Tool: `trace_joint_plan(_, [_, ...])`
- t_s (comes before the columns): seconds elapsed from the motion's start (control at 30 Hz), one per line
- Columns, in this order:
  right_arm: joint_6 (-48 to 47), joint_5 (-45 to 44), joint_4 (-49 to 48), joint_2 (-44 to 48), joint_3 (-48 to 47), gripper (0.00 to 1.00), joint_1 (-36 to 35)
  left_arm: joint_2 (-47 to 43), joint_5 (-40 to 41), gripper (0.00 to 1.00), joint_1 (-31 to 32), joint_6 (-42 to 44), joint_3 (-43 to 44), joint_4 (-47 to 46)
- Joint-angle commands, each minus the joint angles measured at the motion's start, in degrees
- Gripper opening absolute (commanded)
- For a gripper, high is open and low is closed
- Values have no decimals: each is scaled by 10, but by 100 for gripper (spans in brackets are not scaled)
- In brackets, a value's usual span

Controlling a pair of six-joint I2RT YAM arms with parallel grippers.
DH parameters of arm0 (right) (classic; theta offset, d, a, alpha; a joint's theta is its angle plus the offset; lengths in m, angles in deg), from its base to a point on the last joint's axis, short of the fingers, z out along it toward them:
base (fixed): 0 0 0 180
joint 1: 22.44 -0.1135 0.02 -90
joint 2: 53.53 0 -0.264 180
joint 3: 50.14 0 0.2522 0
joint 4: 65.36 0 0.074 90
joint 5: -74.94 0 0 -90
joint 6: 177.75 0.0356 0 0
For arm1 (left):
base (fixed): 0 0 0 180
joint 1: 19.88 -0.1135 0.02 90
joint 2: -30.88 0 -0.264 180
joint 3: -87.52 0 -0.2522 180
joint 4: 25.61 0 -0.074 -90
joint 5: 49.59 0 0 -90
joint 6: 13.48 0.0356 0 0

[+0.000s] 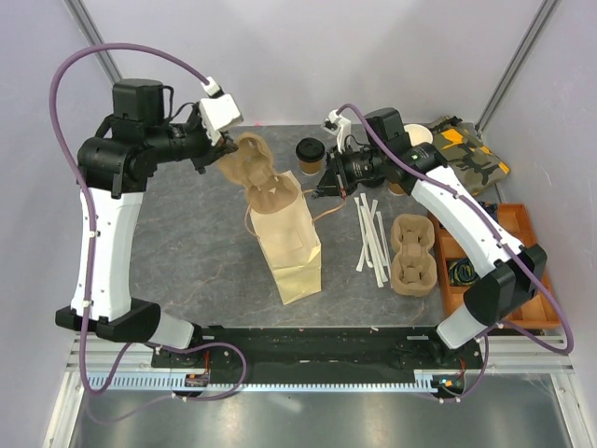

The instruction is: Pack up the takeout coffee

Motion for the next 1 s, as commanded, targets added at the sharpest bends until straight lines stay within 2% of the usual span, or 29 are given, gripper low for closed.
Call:
trace_joint_plan(0.0, [40,2,-78,43,31,0,1,4,36,2,64,55,12,57])
trace_joint_plan(0.13, [65,-13,-128,86,69,0,-7,10,44,2,109,39,-2,70])
trace_joint_plan(0.37, [59,-38,-151,144,136,0,-33,30,88,2,173,10,-32,73])
trace_joint_plan(0.97, [74,-82,-192,242,263,0,-45,-10,88,2,255,-104,-223,-36])
